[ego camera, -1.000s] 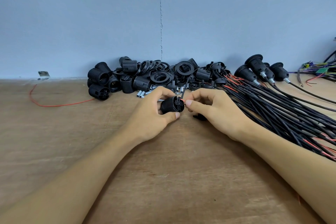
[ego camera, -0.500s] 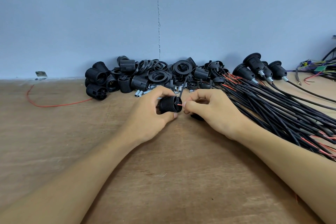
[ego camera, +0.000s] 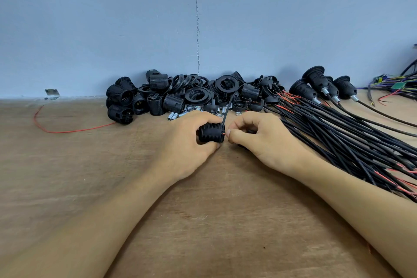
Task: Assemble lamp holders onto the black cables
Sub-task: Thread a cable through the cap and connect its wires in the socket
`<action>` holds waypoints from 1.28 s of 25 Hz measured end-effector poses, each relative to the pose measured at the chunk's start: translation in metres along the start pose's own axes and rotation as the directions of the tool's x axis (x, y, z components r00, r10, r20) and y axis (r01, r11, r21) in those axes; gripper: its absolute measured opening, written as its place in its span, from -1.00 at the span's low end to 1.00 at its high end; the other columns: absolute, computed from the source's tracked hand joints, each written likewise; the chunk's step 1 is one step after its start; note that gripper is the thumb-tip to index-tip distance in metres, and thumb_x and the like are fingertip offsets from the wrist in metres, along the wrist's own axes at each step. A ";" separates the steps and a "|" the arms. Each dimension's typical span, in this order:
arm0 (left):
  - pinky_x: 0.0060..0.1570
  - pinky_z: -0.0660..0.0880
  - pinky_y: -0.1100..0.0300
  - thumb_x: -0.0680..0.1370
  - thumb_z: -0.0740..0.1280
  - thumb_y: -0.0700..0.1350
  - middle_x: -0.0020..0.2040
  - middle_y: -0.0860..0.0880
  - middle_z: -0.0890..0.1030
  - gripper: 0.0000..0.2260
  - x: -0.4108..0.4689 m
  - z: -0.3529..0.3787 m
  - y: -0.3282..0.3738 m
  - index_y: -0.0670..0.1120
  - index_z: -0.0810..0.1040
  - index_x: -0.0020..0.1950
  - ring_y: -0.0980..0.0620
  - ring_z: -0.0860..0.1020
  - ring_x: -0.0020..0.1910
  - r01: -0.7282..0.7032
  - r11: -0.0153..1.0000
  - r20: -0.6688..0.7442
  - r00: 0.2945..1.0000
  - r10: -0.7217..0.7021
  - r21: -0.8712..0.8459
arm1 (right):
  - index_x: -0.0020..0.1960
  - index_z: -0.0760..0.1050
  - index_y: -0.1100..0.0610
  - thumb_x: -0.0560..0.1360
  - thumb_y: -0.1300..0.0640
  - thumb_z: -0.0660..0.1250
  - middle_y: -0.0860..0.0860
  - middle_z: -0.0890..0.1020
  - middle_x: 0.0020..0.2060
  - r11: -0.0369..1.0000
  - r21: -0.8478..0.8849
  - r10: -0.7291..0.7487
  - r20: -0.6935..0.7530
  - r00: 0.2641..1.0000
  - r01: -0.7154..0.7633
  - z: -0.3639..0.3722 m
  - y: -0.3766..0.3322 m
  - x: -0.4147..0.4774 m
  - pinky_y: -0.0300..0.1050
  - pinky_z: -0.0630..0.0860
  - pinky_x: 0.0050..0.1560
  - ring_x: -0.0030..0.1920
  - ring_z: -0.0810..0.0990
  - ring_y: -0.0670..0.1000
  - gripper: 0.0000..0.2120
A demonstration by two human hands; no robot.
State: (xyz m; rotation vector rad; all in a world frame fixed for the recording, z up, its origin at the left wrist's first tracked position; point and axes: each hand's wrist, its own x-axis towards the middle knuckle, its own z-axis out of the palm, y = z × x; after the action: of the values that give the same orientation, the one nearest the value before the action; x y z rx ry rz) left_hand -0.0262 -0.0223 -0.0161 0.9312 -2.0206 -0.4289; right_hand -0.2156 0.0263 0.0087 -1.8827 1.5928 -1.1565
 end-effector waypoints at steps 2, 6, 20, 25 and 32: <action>0.07 0.39 0.46 0.39 0.59 -0.14 0.00 0.22 0.63 -0.67 0.000 0.000 0.000 0.07 0.67 0.13 0.30 0.52 0.06 -0.035 0.998 -0.021 0.999 0.037 0.056 | -0.18 0.63 0.06 0.50 0.15 0.44 -0.02 0.67 -0.24 0.998 -0.046 -0.032 0.000 0.999 0.032 0.001 -0.001 -0.002 -0.22 0.47 -0.08 -0.19 0.58 -0.05 -0.92; 0.05 0.48 0.37 0.38 0.60 -0.08 -0.05 0.27 0.62 -0.61 -0.001 0.001 0.000 0.15 0.65 0.16 0.30 0.55 0.05 -0.001 1.000 0.000 1.000 0.001 0.015 | -0.13 0.61 0.13 0.53 0.20 0.42 0.01 0.65 -0.23 0.986 -0.135 -0.097 0.014 0.995 0.098 0.002 -0.003 -0.003 -0.40 0.36 -0.21 -0.20 0.53 -0.13 -0.94; 0.05 0.35 0.50 0.40 0.59 -0.07 0.03 0.21 0.64 -0.62 0.000 0.001 0.000 0.12 0.64 0.18 0.27 0.51 0.04 0.045 0.997 0.047 0.998 -0.048 0.055 | -0.16 0.64 -0.04 0.50 0.11 0.45 -0.12 0.67 -0.21 0.989 -0.124 -0.078 0.029 0.997 0.081 -0.006 0.005 0.002 -0.24 0.49 -0.05 -0.14 0.60 -0.14 -0.91; 0.06 0.32 0.53 0.41 0.59 -0.06 0.06 0.20 0.64 -0.59 0.000 0.000 0.001 0.12 0.65 0.23 0.27 0.51 0.06 0.049 0.996 0.048 0.997 -0.052 0.072 | -0.18 0.58 -0.12 0.52 0.11 0.42 -0.13 0.65 -0.17 0.980 -0.163 -0.101 0.078 0.992 0.112 -0.008 0.006 0.001 -0.24 0.48 -0.05 -0.08 0.59 -0.14 -0.84; 0.12 0.36 0.49 0.39 0.60 -0.08 0.11 0.16 0.66 -0.57 0.003 0.000 0.002 0.10 0.66 0.24 0.26 0.53 0.10 0.050 0.997 0.070 0.996 -0.054 0.055 | -0.14 0.57 0.08 0.53 0.19 0.40 -0.03 0.62 -0.19 0.959 -0.235 -0.145 0.070 0.987 0.157 -0.003 0.003 0.001 -0.21 0.38 -0.10 -0.15 0.52 -0.08 -0.92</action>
State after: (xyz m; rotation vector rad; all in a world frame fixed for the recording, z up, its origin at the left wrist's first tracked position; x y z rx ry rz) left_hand -0.0282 -0.0233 -0.0136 1.0158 -2.0848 -0.4449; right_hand -0.2201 0.0253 0.0088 -2.2039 1.6462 -1.0011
